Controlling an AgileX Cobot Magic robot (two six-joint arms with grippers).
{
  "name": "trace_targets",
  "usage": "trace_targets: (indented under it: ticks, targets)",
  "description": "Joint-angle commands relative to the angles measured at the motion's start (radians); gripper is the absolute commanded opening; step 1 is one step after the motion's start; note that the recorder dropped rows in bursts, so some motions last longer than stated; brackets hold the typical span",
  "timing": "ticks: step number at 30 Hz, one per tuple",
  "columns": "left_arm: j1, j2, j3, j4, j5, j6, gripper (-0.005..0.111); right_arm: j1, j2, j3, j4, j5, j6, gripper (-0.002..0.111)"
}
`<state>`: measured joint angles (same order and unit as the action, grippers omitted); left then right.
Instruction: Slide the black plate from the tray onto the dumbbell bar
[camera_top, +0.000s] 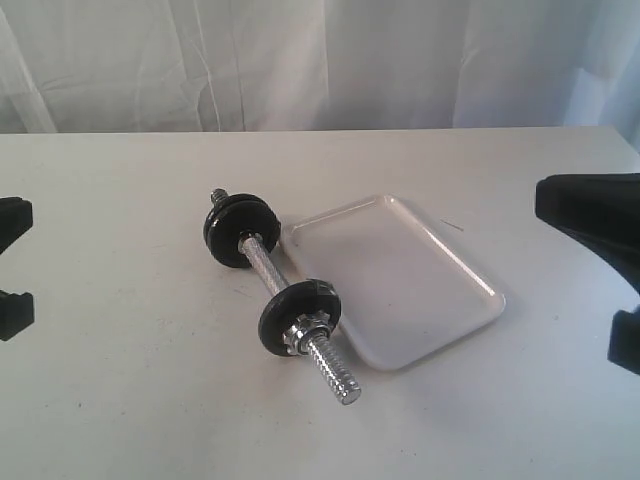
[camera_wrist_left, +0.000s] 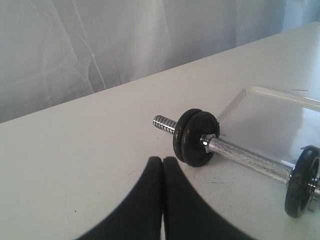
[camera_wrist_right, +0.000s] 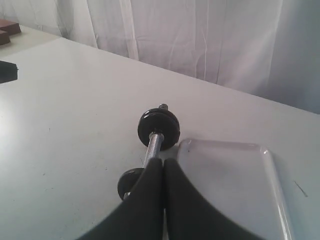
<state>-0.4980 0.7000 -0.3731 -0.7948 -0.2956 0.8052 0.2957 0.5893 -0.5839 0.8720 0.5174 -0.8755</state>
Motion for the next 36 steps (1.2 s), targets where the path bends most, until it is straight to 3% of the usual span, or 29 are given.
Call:
trace_targets:
  ticks: [1, 4, 9, 21, 36]
  targets:
    - [-0.003, -0.001, 0.004, -0.021, -0.004, 0.006, 0.000, -0.006, -0.010, 0.009, -0.005, -0.002, 0.007, 0.000]
    - [-0.003, -0.001, 0.004, -0.021, -0.004, 0.006, 0.000, -0.006, -0.023, 0.012, -0.049, -0.066, -0.011, 0.000]
    - [-0.003, -0.001, 0.004, -0.017, -0.009, 0.006, 0.000, -0.040, -0.090, 0.095, -0.140, -0.197, 0.194, 0.000]
    - [-0.003, -0.001, 0.004, -0.017, -0.018, 0.006, 0.000, -0.267, -0.333, 0.425, -0.231, -0.333, 0.339, 0.000]
    - [-0.003, -0.001, 0.004, -0.017, -0.018, 0.006, 0.000, -0.309, -0.389, 0.584, -0.632, -0.407, 0.767, 0.000]
